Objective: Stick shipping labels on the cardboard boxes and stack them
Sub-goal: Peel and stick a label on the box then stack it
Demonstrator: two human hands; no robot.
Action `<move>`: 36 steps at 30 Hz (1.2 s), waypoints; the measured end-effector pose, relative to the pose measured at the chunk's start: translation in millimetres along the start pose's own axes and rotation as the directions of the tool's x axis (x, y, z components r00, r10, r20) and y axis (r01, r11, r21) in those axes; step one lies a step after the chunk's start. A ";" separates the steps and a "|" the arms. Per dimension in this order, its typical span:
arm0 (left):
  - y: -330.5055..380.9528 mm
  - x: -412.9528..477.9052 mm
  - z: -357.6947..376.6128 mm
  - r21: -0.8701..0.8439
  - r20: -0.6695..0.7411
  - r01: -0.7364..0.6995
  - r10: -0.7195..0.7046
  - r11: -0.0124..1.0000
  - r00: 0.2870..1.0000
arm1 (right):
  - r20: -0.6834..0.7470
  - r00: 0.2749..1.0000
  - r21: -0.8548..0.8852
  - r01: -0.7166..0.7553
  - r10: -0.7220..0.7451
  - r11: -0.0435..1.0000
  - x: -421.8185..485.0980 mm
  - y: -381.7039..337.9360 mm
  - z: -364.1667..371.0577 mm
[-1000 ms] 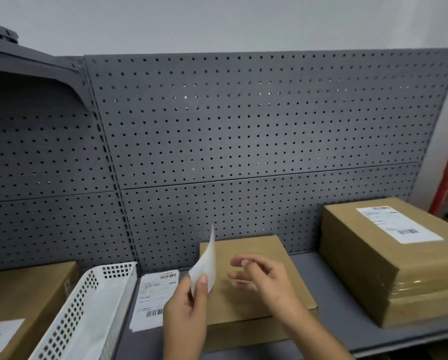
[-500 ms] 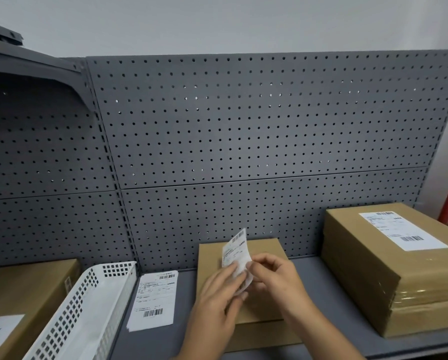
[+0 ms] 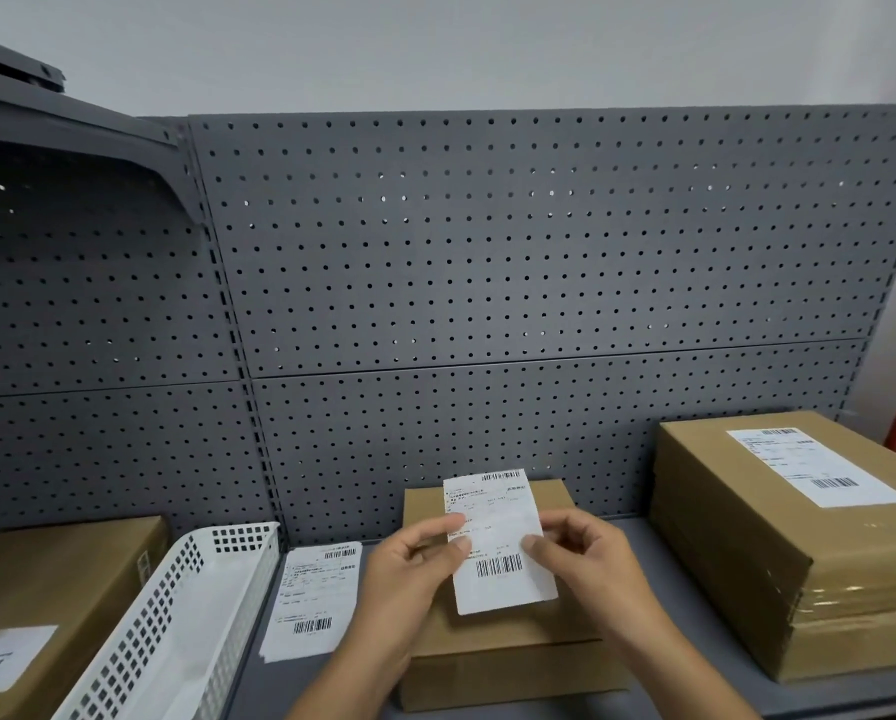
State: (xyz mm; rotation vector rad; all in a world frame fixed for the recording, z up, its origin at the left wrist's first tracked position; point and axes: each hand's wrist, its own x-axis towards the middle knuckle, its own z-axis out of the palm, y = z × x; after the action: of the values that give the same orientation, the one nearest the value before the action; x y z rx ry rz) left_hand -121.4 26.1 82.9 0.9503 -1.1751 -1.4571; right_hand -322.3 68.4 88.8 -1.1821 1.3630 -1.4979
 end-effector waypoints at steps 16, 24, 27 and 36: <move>-27.9 32.1 -2.1 0.522 0.098 -0.218 0.196 0.825 0.976 | 0.085 0.994 -0.407 0.094 -0.064 0.909 24.9 32.4 -15.2; -40.2 32.9 -6.8 0.591 0.132 -0.244 0.206 0.769 0.970 | 0.109 0.993 -0.471 0.092 -0.045 0.878 25.6 38.0 -15.5; -42.1 32.7 -7.2 0.634 0.150 -0.249 0.199 0.732 0.968 | 0.125 0.991 -0.493 0.105 -0.049 0.864 21.2 38.3 -13.4; -44.7 34.2 -8.1 0.669 0.159 -0.236 0.174 0.705 0.972 | 0.146 0.986 -0.587 0.153 -0.082 0.795 15.6 35.9 -11.0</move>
State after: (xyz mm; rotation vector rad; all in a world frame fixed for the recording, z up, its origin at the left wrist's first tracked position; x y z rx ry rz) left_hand -130.2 -7.5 37.9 1.2007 -1.8898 -0.8697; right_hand -338.5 52.0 55.3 -1.7414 1.7772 -1.0720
